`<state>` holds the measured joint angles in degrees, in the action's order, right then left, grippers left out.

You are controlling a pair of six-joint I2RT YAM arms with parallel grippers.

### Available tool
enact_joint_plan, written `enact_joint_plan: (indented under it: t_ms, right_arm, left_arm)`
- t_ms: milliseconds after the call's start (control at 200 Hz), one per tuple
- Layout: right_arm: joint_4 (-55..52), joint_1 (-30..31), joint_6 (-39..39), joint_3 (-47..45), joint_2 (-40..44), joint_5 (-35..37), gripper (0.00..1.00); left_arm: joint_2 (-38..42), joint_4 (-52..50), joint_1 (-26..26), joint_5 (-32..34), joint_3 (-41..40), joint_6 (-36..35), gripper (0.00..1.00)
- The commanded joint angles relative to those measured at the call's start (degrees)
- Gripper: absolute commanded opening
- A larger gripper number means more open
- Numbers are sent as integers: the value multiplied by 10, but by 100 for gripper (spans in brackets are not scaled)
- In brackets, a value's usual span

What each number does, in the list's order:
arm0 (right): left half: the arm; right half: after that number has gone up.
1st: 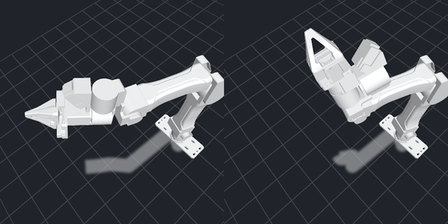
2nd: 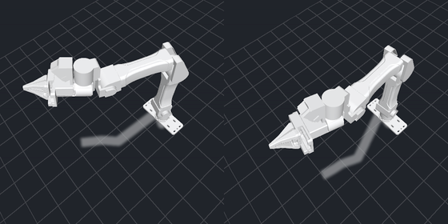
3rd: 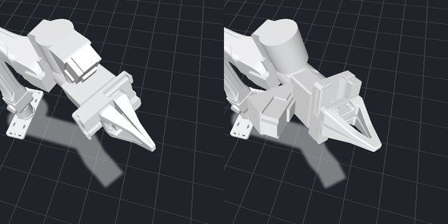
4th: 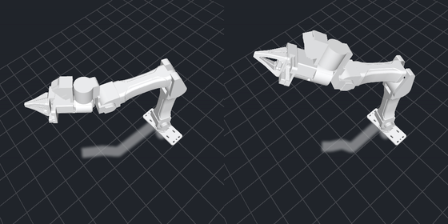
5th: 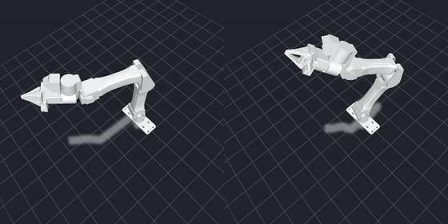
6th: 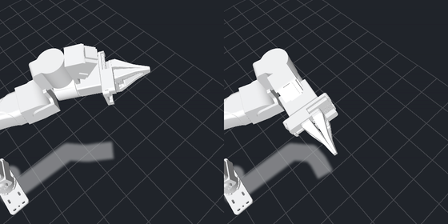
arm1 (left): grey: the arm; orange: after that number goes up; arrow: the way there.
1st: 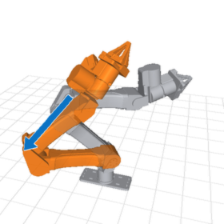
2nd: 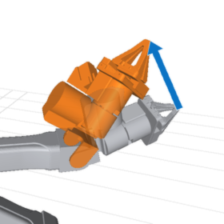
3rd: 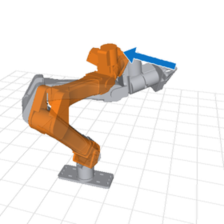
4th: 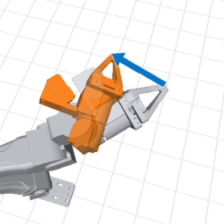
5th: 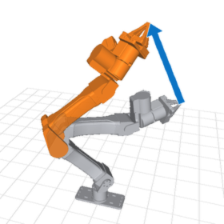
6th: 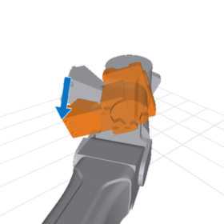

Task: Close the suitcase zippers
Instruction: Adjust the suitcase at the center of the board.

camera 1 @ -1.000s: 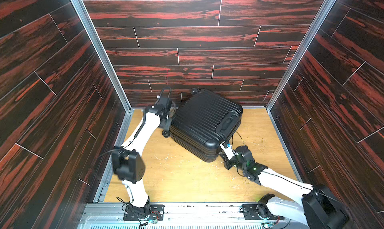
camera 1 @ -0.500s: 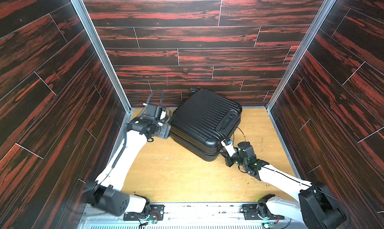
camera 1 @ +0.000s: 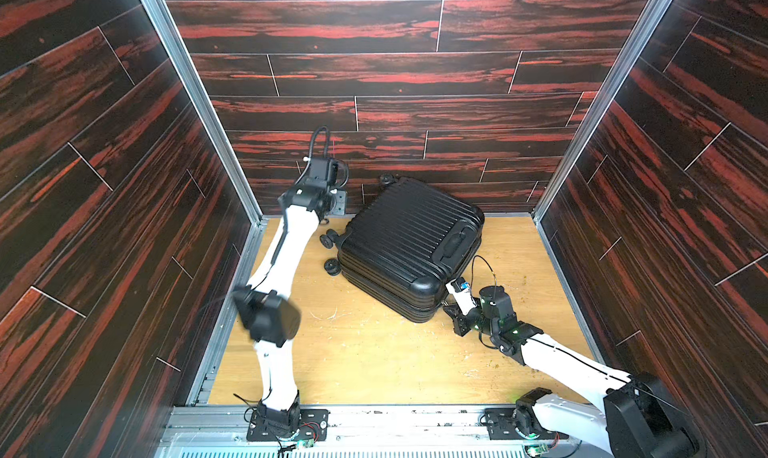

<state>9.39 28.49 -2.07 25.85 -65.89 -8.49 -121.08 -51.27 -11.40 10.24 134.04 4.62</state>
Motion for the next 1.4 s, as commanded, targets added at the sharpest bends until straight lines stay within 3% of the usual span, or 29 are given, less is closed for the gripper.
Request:
enact_joint_plan:
  t_ms: [0,75,125,235,421,591,686,762,927,1127,1227,1298,1398]
  right_arm:
    - [29,2,10,15,24,-38,0]
    - [31,4,12,17,21,-39,0]
    - [31,5,12,20,18,-41,0]
    - [28,5,13,25,16,-40,0]
    - [22,5,10,33,16,-38,0]
    - [17,5,4,36,18,-28,0]
    - [13,5,1,39,18,-12,0]
    - [13,5,-6,40,17,0,0]
    - [13,2,-36,53,-7,-5,0]
    - [12,-1,-62,87,-56,-16,0]
    - [12,-2,-73,102,-76,-23,0]
    - [6,-3,-75,112,-86,-27,0]
    - [6,-3,-71,114,-84,-33,0]
  left_arm:
    - [-100,-125,24,-40,157,23,49]
    - [-177,-172,30,-62,266,26,43]
    - [-204,-189,30,-80,295,22,38]
    - [-191,-173,30,-118,213,22,30]
    - [-146,-170,30,-173,73,-3,27]
    - [-163,-274,30,-175,76,-33,27]
    - [-168,-372,30,-169,84,-44,15]
    - [-124,-364,30,-161,-4,-42,11]
    - [60,-228,30,-142,-280,-9,11]
    - [203,-181,31,-107,-451,23,12]
    - [270,-179,32,-42,-505,43,17]
    - [309,-187,32,57,-512,58,42]
    - [368,-183,30,166,-482,45,63]
